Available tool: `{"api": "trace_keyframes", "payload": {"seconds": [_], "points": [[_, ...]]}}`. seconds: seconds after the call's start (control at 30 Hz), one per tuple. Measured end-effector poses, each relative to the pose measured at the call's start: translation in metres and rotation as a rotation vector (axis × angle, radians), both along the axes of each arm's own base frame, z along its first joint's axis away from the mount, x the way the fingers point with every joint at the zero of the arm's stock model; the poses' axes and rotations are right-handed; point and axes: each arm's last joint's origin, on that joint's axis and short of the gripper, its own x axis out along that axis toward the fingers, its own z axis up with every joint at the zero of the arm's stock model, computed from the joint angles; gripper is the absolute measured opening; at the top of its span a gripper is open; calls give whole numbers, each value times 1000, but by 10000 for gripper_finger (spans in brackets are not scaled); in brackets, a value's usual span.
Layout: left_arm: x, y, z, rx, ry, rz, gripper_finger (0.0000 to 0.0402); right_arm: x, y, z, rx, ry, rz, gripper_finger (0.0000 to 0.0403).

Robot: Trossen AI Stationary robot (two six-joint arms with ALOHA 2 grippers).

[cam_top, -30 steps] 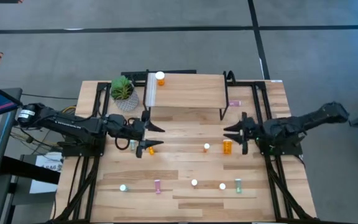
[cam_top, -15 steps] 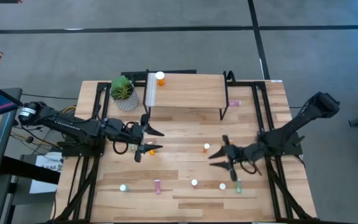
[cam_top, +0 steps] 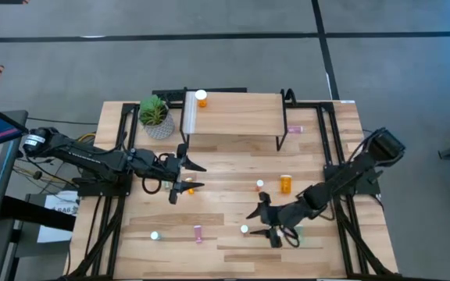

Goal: Pick and place medicine bottles onto shelf by color
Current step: Put the right pink bottle on the shelf

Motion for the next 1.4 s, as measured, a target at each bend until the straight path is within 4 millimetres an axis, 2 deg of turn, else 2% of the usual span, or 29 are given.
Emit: {"api": "trace_keyframes", "payload": {"seconds": [0.17, 0.53, 0.8, 0.9, 1.23, 1.4], "points": [[0, 0, -1, 1, 5, 0, 206, 6, -1, -21, 10, 73, -7, 270], [0, 0, 0, 1, 5, 0, 206, 18, 1, -44, 60, 85, 39, 270], [0, 0, -1, 1, 5, 0, 206, 20, -1, -43, 65, 76, 30, 265], [0, 0, -1, 1, 5, 0, 206, 21, -3, -44, 62, 80, 26, 247], [0, 0, -1, 1, 5, 0, 206, 22, -6, -44, 60, 81, 25, 148], [0, 0, -1, 2, 6, 0, 206, 23, -8, -44, 59, 80, 21, 121]]}}
